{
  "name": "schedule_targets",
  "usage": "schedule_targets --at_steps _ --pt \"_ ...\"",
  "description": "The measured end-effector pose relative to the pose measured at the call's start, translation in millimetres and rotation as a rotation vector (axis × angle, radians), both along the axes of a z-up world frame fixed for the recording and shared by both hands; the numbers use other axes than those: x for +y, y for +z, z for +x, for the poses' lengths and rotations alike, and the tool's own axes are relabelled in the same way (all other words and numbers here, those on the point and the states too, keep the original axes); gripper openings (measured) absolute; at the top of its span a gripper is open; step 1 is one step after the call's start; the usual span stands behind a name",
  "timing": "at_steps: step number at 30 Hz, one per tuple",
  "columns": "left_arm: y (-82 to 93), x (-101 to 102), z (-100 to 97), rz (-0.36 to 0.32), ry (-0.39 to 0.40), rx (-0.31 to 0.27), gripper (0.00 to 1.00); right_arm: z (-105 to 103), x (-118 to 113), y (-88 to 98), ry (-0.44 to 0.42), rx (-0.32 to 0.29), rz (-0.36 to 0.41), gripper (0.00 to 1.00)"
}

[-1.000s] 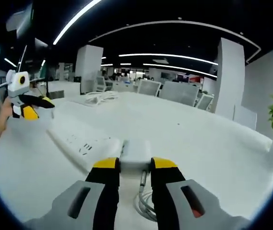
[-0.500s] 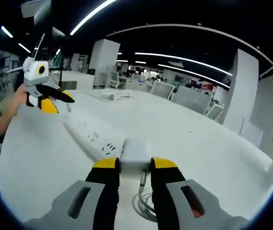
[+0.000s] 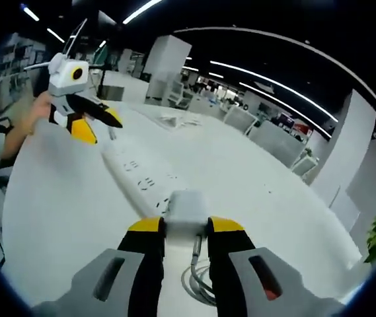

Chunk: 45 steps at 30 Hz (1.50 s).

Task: Straighten the power strip on the desk, plug the charger into it

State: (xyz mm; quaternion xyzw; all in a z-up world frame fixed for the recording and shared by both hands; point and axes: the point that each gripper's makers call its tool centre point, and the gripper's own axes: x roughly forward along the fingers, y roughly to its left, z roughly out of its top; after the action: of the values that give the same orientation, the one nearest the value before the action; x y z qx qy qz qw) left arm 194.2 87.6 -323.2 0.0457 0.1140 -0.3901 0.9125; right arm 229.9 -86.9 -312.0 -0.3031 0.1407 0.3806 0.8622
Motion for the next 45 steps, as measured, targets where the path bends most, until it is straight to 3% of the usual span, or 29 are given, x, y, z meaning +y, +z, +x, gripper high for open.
schedule_targets --at_steps 20,45 --pt "-0.1 -2.5 -0.5 0.005 -0.017 0.003 0.44 -3.6 11.7 -10.2 0.101 0.041 -0.224 0.24" --pt "1.6 -6.5 -6.2 0.007 -0.038 -0.005 0.44 -1.8 16.0 -14.4 0.165 0.087 -0.396 0.24"
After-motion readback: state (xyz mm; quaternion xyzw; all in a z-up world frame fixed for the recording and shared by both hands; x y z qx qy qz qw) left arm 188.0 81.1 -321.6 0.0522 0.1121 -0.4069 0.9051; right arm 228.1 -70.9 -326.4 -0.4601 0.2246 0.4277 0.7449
